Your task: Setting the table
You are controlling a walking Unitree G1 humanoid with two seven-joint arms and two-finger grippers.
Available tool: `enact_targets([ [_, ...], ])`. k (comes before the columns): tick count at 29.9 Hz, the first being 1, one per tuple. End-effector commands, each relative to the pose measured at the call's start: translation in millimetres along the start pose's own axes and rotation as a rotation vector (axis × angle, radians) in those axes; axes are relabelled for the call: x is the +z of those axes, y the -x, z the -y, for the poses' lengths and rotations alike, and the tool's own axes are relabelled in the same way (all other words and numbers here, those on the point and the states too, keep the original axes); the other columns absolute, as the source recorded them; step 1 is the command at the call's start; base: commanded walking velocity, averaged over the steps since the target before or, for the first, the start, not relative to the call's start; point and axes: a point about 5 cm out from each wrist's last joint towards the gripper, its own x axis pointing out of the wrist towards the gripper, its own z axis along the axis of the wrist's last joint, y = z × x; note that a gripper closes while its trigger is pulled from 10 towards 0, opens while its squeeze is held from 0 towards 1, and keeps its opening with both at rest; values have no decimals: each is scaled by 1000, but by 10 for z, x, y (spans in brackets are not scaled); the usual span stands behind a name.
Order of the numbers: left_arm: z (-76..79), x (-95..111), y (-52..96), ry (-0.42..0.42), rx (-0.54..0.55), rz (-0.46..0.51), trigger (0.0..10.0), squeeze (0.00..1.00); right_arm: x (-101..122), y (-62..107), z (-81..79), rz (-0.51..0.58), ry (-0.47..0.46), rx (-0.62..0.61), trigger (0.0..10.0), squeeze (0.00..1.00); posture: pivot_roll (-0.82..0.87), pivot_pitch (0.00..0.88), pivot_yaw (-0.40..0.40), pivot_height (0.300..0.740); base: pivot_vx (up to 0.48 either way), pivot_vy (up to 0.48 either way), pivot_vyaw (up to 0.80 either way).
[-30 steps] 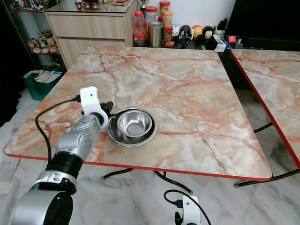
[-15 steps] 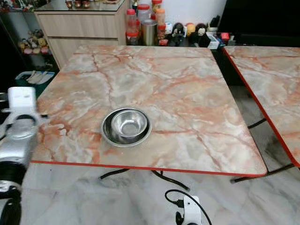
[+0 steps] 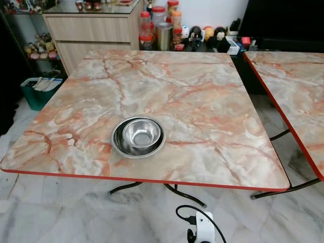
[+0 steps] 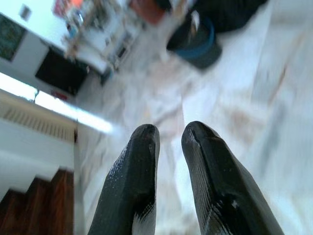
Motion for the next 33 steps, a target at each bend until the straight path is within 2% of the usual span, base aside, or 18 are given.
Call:
enact_targets([
  [1,146,-203,86,-54,-76,-60,10000,0,-7,2,1,2,-15,-7,10000,0,-24,18,13,740,0,0,0],
  [3,281,-382,186,-83,-159,-106,10000,0,-7,2,2,2,-15,-8,10000,0,-29,18,13,740,0,0,0],
  [4,281,-382,186,-83,-159,-106,10000,0,-7,2,2,2,-15,-8,10000,0,-29,18,13,740,0,0,0],
  [6,417,-508,299,-114,-222,-133,10000,0,-5,2,6,3,-15,-9,10000,0,-29,17,13,740,0,0,0],
  [9,679,-637,510,-96,-384,-184,10000,0,-3,2,15,4,-14,-11,10000,0,-28,16,7,740,0,0,0],
  [11,850,-668,652,-36,-503,-214,10000,0,-1,2,21,3,-12,-11,10000,0,-29,18,6,740,0,0,0],
  [15,1078,-680,862,22,-681,-233,10000,0,0,2,30,2,-9,-13,10000,0,-33,16,7,740,0,0,0],
  [17,1224,-674,1019,18,-801,-213,10000,0,0,3,35,2,-8,-12,10000,0,-33,15,7,740,0,0,0],
  [19,1356,-724,1206,-45,-902,-196,10000,0,4,2,42,2,-2,-11,10000,0,-47,10,8,740,0,0,0],
  [26,1490,-741,1401,-10,-957,-220,10000,0,15,4,80,8,-4,-20,10000,0,-64,0,7,740,0,0,0],
  [33,1508,-749,1433,19,-968,-228,10000,0,5,8,108,5,9,-21,10000,0,-59,0,-3,740,0,0,0],
])
